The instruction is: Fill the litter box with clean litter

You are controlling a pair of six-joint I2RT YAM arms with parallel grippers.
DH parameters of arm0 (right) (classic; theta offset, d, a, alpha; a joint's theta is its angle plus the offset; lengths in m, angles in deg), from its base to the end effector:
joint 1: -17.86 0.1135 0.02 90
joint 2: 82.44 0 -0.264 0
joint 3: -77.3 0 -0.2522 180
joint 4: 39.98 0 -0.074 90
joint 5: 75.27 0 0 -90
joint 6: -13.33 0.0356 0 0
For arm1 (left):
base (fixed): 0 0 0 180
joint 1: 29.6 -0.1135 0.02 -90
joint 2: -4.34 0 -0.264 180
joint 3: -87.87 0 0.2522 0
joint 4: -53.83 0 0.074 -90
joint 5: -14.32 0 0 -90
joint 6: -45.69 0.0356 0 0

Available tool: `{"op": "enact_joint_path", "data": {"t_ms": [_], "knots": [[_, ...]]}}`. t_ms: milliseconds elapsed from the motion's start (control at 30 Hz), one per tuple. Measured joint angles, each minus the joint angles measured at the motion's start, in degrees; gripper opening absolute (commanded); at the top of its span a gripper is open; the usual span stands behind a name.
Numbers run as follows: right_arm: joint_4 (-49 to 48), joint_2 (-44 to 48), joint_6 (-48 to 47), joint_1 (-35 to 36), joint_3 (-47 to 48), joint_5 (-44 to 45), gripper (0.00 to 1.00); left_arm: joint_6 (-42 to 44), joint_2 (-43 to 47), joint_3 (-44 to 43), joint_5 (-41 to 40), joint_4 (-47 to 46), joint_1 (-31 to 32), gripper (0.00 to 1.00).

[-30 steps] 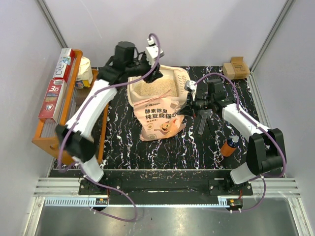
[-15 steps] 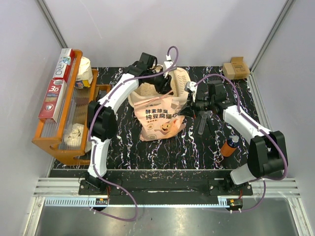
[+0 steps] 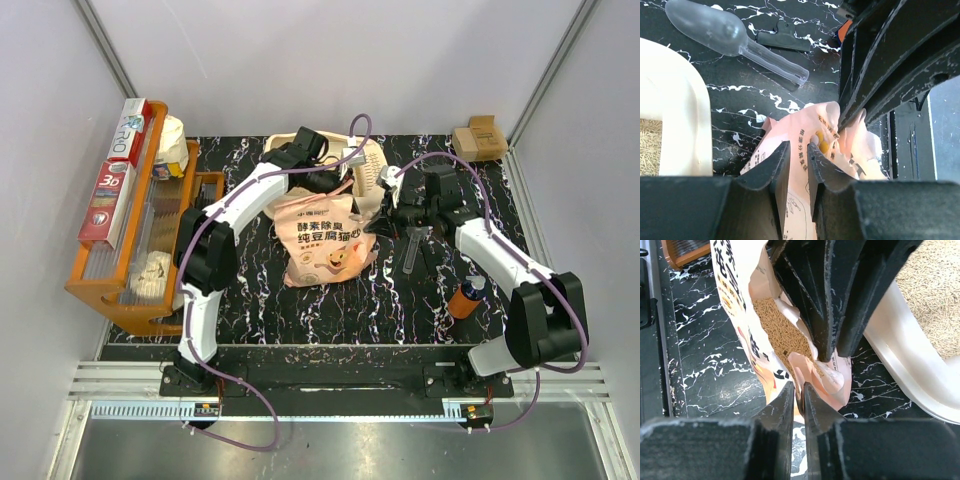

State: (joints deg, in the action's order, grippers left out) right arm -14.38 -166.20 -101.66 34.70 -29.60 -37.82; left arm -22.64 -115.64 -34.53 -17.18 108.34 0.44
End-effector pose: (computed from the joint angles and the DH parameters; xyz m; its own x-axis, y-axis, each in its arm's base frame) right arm 0.2945 0.1187 0.2727 -0.1798 -0.3228 -0.9292 -0.9541 0.2870 0.0849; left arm 0.3837 -0.2570 0.2798 -0.3707 0.4372 -0.8194 0.9167 0.0308 -0.3983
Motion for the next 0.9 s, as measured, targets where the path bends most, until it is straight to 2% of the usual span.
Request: {"op": "enact_joint_path", "data": {"t_ms": [267,467,600,900], "knots": [[0.0,1.9,1.9,0.0,-0.1,4.0,0.25,-2.2,2.1,2.0,0.0,-1.9,-0.3,0.24],[0.0,1.7,3.9,0.0,-0.1,6.6,0.43,-3.8,2.2,2.0,-0.2,-3.3,-0.3,0.24],[-0.1,1.4,4.4,0.0,-0.1,7.1,0.50,-4.3,2.2,2.3,-0.2,-3.7,-0.3,0.24],[-2.8,0.8,4.9,-0.2,-0.1,8.0,0.52,-4.8,2.2,2.4,-0.6,-4.4,-0.3,0.24]]}}
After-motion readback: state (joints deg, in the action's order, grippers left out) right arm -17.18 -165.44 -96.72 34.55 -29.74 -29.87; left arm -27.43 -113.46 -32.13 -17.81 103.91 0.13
